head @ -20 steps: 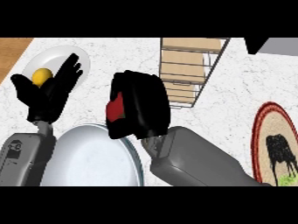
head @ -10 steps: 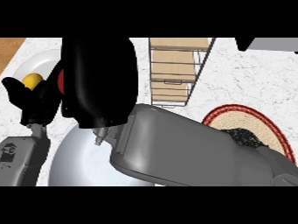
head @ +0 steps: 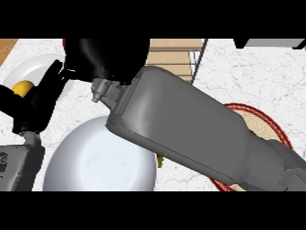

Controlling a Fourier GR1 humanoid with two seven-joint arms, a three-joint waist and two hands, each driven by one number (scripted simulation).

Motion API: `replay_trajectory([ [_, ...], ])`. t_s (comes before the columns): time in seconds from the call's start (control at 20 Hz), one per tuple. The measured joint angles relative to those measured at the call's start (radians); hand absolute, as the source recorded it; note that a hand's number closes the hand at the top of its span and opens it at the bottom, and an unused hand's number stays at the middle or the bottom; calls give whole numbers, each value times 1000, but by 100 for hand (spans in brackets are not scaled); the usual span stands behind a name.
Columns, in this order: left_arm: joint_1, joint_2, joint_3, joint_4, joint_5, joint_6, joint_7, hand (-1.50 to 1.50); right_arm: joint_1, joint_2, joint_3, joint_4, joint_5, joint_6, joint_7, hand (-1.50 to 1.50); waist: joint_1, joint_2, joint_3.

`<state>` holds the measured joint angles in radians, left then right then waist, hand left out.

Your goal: Pick the tomato from the placemat and place it in the tiered shelf

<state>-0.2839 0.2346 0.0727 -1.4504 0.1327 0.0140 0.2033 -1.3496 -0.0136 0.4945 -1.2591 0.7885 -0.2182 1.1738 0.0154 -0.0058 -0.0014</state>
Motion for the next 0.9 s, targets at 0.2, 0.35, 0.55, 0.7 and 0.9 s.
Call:
replay_trajectory([
  [0.2, 10, -8, -9, -26, -13, 16, 15, 0, 42, -17, -78, -10, 14, -4, -24, 150, -12, 0, 1],
  [0.35, 19, 1, 3, -40, -2, 7, 22, 0, 99, -38, -120, -29, 35, -10, -49, 150, -15, 1, 1],
  [0.55, 34, -5, 2, -55, -7, 9, 18, 0, 165, -54, -169, -77, 63, -11, -73, 150, -17, -1, 1],
  [0.7, 33, 7, 17, -50, 4, -6, 19, 0, 222, -70, -203, -123, 70, -10, -98, 150, -18, -3, -1],
  [0.9, 30, 0, 21, -46, 0, -2, 15, 0, 304, -98, -245, -180, 59, -5, -138, 150, -18, -4, -1],
])
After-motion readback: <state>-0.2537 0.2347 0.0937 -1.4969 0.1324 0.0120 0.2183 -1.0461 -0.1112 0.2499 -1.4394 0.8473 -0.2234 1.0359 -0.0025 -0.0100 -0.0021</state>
